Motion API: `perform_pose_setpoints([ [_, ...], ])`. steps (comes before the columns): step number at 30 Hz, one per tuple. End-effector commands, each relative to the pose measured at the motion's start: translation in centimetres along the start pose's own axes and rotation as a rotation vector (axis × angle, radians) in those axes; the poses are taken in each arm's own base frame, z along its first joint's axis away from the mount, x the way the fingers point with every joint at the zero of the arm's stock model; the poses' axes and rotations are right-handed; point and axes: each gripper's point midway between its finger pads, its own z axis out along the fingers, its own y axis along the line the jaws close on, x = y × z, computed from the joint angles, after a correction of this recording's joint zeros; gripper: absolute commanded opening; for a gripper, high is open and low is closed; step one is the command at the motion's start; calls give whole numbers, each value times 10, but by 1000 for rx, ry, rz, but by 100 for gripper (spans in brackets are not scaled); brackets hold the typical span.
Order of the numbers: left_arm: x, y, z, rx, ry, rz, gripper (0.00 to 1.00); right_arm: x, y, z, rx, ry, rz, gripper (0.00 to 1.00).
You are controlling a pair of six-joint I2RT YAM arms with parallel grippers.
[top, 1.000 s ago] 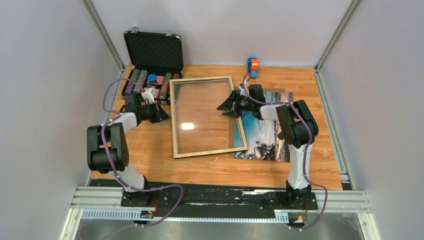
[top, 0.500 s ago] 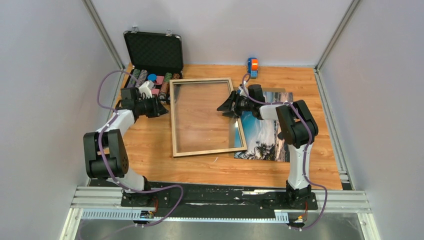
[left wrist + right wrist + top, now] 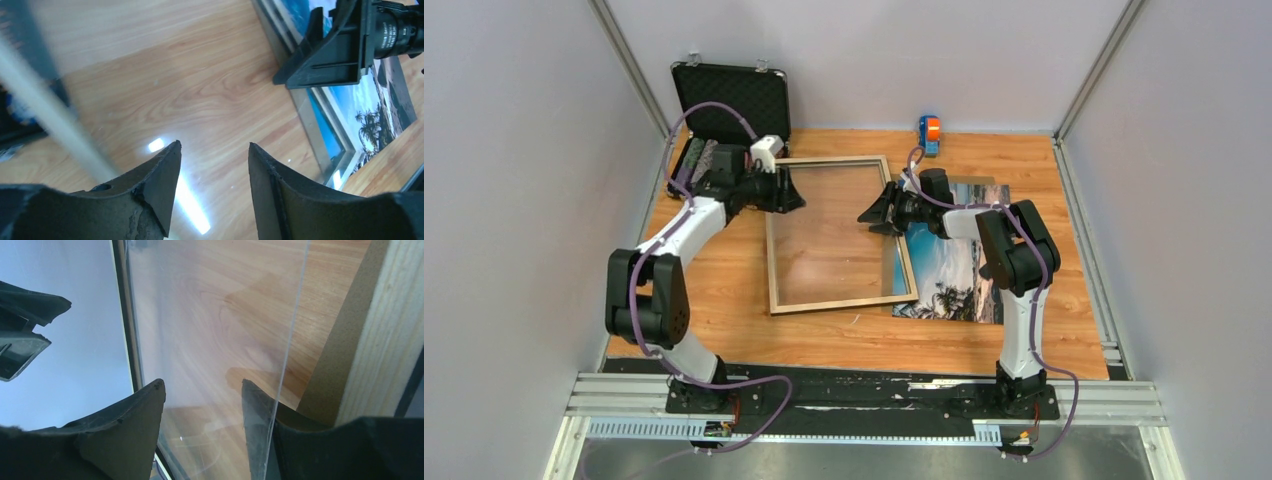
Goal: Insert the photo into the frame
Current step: Place the photo frame item in the photo frame.
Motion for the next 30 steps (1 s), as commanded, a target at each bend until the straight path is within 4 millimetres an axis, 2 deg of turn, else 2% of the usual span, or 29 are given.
perform_pose_setpoints([
  [1,-6,-16,29,-8,31,38,62,-11,10,1,0,-34,-64,58],
  [6,13,-41,67,20,114,31,63,-11,9,2,3,-34,-65,57],
  [12,37,-56,94,30,177,10,63,-12,9,1,7,-34,-70,57],
  [21,56,-67,112,32,209,22,63,-11,7,1,12,-33,-71,57],
  [25,58,-71,117,33,208,23,63,-11,7,1,14,-33,-74,57],
  [30,63,-68,120,19,216,19,63,-11,6,2,15,-30,-72,57],
])
